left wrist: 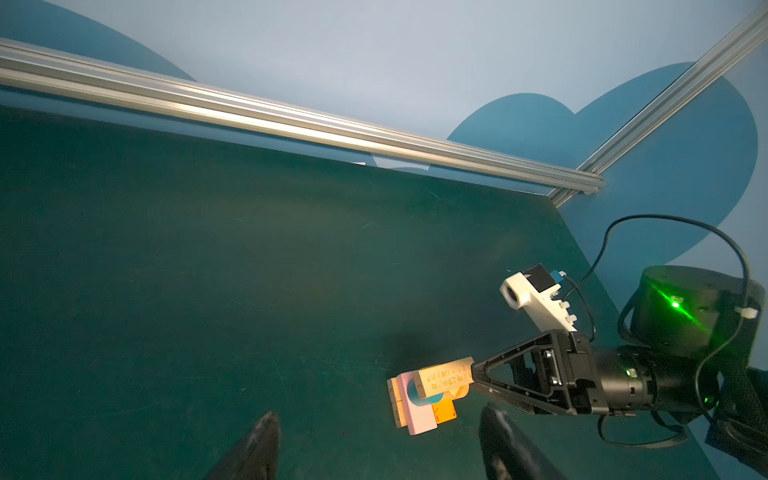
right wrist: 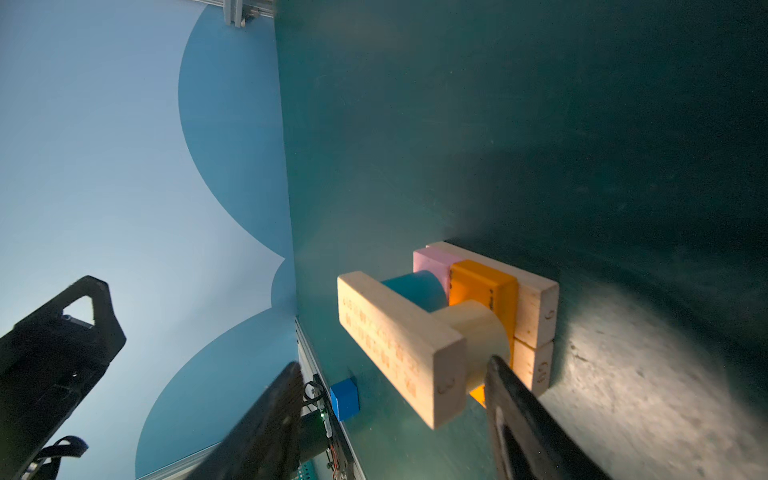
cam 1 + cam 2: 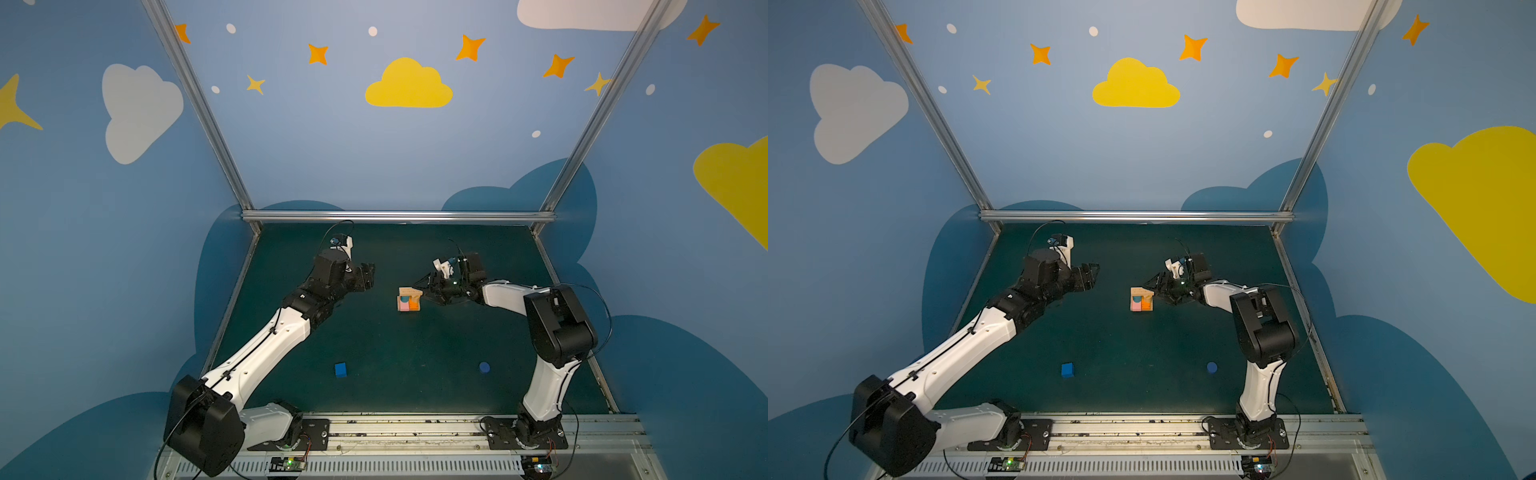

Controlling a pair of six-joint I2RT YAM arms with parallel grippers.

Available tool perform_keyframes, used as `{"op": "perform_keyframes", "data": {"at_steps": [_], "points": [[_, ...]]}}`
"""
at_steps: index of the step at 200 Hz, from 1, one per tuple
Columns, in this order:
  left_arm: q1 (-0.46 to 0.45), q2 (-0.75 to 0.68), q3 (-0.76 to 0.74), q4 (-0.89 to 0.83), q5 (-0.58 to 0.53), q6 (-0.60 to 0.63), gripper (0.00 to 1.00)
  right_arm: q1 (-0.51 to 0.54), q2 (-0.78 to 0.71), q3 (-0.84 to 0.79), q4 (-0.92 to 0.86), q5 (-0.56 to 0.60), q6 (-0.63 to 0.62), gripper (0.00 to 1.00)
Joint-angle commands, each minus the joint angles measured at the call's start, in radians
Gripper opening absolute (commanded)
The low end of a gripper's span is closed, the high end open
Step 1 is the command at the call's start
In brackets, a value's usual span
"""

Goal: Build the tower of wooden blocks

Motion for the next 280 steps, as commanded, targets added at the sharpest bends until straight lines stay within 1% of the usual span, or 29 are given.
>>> {"op": "perform_keyframes", "data": {"at_steps": [1, 280], "points": [[0.004, -0.026, -0.012, 0.016, -0.001, -0.003, 0.75, 0.006, 0.014, 0.025, 0.005, 0.004, 0.001, 0.67], [0.008, -0.034, -0.023, 0.016, 0.002, -0.005, 0.76, 0.024, 0.024, 0.034, 0.011, 0.002, 0.011, 0.68]]}}
